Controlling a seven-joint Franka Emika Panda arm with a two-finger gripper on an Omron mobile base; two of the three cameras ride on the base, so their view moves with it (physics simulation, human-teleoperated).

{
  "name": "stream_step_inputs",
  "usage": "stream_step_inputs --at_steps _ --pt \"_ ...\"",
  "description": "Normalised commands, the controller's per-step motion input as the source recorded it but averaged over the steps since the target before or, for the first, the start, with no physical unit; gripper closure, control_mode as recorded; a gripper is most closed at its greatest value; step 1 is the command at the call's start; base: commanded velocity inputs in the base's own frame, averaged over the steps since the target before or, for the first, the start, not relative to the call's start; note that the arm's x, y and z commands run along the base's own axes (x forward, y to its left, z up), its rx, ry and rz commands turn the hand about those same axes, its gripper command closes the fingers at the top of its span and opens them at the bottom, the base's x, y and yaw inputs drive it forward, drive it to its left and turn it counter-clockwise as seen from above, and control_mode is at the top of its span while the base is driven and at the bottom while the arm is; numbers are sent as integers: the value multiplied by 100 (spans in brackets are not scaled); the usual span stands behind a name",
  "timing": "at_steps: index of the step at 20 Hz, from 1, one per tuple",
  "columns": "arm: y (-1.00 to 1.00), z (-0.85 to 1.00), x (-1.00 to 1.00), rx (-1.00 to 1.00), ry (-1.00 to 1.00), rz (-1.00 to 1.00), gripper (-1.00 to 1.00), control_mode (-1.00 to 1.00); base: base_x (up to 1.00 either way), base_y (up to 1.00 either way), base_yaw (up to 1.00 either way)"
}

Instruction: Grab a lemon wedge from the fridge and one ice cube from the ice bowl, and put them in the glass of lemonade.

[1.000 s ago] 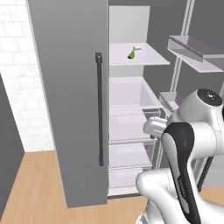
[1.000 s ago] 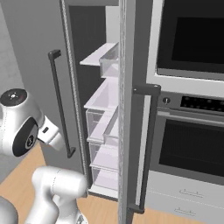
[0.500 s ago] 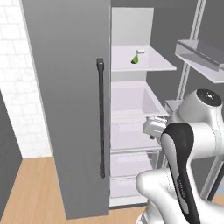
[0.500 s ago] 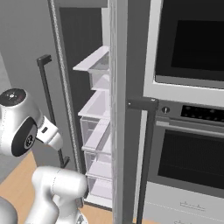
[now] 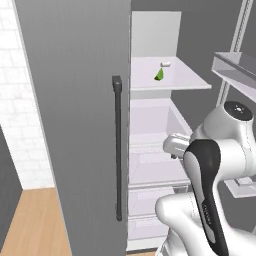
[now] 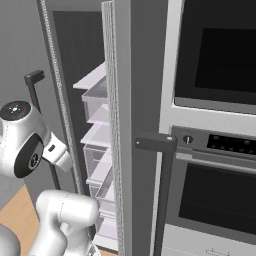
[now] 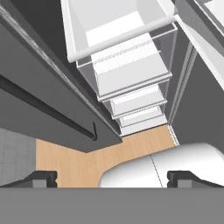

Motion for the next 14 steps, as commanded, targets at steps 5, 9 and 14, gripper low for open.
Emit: stream_step_inputs --at_steps 5,9,14 --pt "-1 0 0 0 0 0 -100 -100 0 0 0" --pt "-1 0 1 0 0 0 -100 -100 0 0 0" --pt "-2 13 3 0 -15 2 -100 -100 0 0 0"
